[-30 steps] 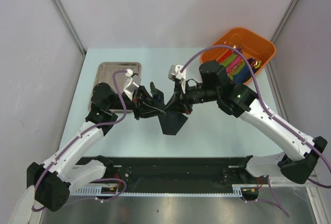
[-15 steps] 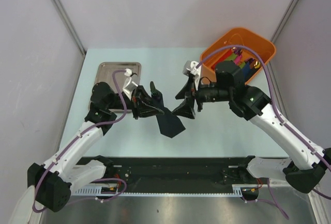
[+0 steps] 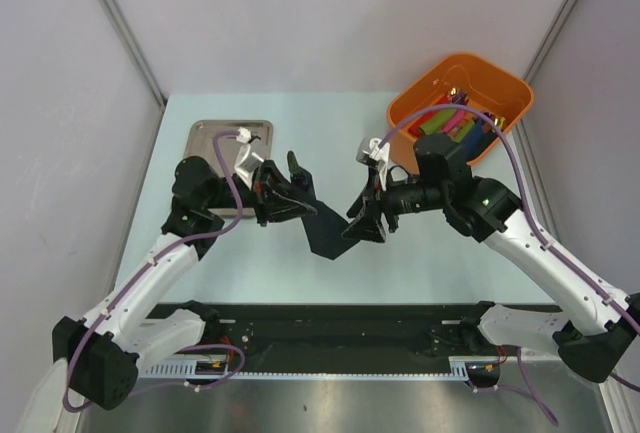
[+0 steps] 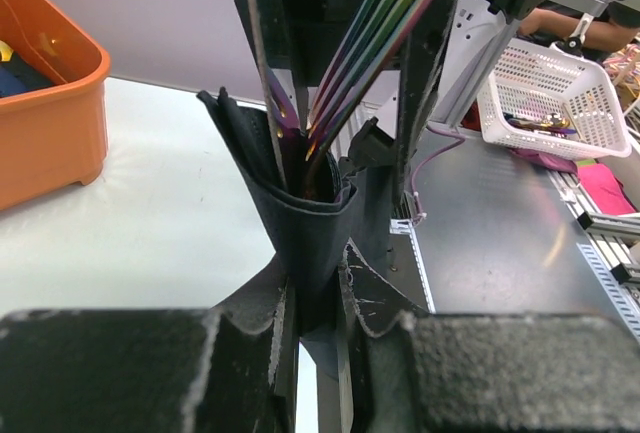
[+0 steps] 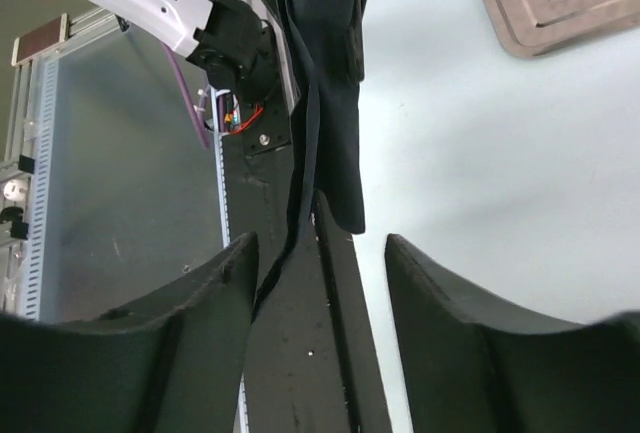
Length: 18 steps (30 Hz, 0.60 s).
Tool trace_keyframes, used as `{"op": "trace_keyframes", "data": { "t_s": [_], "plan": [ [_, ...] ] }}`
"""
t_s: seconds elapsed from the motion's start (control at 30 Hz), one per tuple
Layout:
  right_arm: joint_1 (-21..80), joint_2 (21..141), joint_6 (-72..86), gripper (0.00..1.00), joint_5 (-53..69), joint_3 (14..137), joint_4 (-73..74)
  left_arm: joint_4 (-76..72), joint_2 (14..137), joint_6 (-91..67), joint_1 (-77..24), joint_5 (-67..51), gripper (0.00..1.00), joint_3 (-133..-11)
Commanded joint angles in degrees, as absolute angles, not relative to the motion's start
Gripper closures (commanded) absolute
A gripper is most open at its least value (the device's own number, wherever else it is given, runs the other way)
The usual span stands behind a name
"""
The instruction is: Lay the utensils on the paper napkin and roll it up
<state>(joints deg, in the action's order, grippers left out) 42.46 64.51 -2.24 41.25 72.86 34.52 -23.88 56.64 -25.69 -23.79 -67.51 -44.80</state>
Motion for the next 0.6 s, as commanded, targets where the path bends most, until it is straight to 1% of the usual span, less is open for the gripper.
{"op": "trace_keyframes", "data": {
  "t_s": [0.0, 0.03, 0.07, 0.13, 0.17, 0.37, 0.57],
  "plan": [
    [42.3, 64.5, -4.2, 0.49, 41.5, 73.2, 35.8, -26.5, 55.6, -27.3, -22.6, -66.9, 1.0, -47.6],
    [42.1, 64.6, -4.8, 0.55, 41.4, 73.3, 36.8, -26.8, 55.5, -27.6, -22.4, -67.1, 1.0, -47.6],
    [42.0, 64.8, -5.1, 0.67, 41.5, 73.3, 37.2, -27.2, 55.5, -27.9, -22.2, -67.1, 1.0, -47.6],
    [41.7, 65.1, -6.2, 0.84, 41.7, 73.6, 37.9, -28.3, 55.5, -28.9, -22.1, -67.9, 1.0, -47.7],
    [41.7, 65.2, -6.4, 1.0, 41.4, 73.7, 37.6, -28.9, 55.4, -29.3, -22.1, -68.4, 1.0, -47.7],
    [40.3, 68.9, -10.4, 1.0, 40.2, 74.7, 34.8, -41.5, 55.7, -39.8, -22.6, -72.5, 1.0, -46.1],
    [40.6, 73.4, -12.2, 1.0, 41.1, 75.9, 30.8, -46.7, 55.3, -46.5, -23.6, -71.4, 1.0, -46.1]
  ]
}}
